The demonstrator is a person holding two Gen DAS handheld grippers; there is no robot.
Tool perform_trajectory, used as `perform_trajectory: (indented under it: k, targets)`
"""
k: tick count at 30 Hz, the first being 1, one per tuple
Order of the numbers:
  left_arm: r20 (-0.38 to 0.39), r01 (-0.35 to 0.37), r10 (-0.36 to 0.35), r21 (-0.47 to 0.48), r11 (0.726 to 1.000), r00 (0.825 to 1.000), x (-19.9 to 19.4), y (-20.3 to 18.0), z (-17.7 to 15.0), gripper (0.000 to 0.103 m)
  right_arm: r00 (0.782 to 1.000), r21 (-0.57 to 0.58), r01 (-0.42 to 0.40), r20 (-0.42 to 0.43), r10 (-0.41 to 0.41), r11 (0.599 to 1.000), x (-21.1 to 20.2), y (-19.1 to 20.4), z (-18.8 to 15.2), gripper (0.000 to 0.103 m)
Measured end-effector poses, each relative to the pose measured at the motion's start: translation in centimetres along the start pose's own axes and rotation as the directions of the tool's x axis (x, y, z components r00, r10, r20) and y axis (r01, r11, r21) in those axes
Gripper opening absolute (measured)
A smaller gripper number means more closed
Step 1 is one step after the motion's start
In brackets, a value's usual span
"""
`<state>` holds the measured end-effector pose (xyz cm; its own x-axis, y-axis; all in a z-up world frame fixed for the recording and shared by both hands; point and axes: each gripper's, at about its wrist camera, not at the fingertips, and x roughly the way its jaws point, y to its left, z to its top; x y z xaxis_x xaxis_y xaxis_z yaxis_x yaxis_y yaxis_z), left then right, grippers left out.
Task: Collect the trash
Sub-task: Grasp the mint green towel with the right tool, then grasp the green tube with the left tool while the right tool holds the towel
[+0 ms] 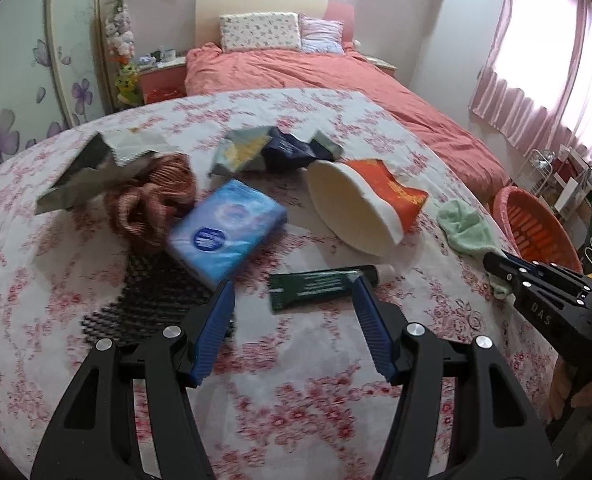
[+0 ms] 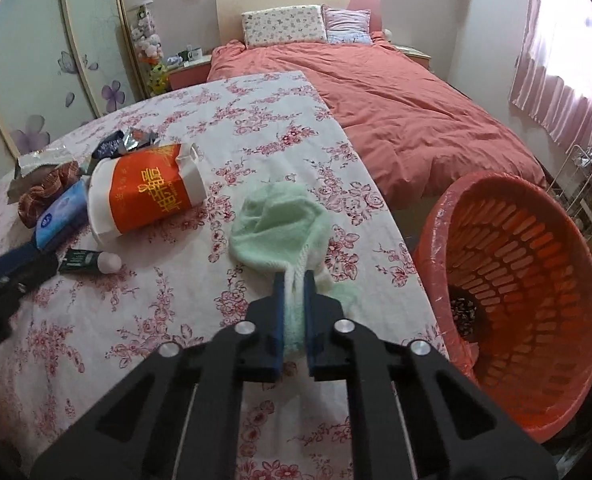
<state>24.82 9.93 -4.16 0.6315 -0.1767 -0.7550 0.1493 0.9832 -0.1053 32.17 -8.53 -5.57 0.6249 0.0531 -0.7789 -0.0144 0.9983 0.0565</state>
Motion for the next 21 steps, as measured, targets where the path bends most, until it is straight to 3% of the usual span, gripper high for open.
perform_trajectory:
  k: [8, 17, 21]
  targets:
    - [-0.014, 0.001, 0.0, 0.045, 0.999, 1.0, 1.1, -1.5, 0.5, 0.061, 0.997, 0.035, -0.045, 0.066, 0.043, 0.998, -2.2, -0.5, 0.3, 0.008]
    - [-0.017, -0.072, 0.073, 0.064, 0.995, 0.997, 2.1, -0.6, 1.5, 0.061, 0.995, 0.041, -0.056, 0.084, 0.053, 0.998, -2.9, -0.7, 0.3, 0.008]
    - [-0.053, -0.077, 0.082, 0.089, 0.993, 0.995, 2.7, -1.0, 1.3, 0.056, 0.994, 0.04, -0.059, 0.09, 0.055, 0.997, -3.2, -0.7, 0.2, 0.008]
